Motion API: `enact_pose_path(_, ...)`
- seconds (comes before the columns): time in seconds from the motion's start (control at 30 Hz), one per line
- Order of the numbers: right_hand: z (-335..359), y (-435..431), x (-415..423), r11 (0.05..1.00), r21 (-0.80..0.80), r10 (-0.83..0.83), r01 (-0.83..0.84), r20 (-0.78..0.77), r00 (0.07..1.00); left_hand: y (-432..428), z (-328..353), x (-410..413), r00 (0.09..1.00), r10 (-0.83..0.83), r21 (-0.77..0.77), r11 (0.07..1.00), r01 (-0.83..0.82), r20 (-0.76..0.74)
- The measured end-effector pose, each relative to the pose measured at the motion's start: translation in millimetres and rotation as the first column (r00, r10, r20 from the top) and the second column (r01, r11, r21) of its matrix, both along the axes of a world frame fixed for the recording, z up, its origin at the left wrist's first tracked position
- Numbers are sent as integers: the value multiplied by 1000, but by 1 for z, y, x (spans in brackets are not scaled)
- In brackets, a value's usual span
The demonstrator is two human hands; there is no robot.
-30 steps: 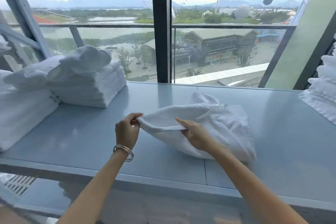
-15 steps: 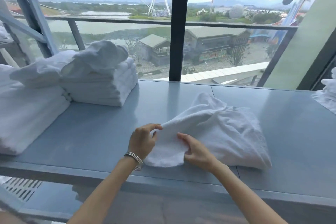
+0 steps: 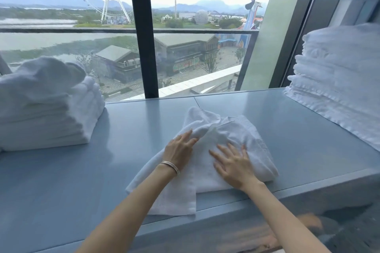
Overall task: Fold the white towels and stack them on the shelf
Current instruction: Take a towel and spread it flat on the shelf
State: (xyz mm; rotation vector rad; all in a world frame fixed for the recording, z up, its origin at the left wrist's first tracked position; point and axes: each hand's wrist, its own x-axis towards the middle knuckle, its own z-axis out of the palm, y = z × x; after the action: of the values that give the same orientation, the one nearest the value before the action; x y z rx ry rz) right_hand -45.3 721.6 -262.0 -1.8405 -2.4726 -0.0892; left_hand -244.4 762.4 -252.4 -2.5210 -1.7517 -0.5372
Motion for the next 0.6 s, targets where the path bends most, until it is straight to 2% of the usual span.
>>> enact_pose_path(0.07, -3, -3, 8, 999, 42, -28, 27, 12, 1000, 5, 5, -6, 996, 82, -42, 996, -81, 27)
enact_pose_path(0.23, -3, -6, 22, 994, 107, -26, 29, -24, 999, 15, 10, -47, 957, 244, -26, 970, -243, 156)
enact_pose_path(0.4, -5, 2, 31, 989, 148, -9, 18, -61, 998, 11, -5, -96, 887, 443, -96, 896, -433, 133)
enact_pose_path(0.5, -4, 3, 31, 995, 94, 22, -15, -68, 997, 5, -16, -116, 867, 490, -110, 870, -480, 91)
enact_pose_path(0.6, 7, 8, 20, 998, 61, -14, 21, -126, 992, 5, -15, -119, 887, 441, 15, 894, -447, 140)
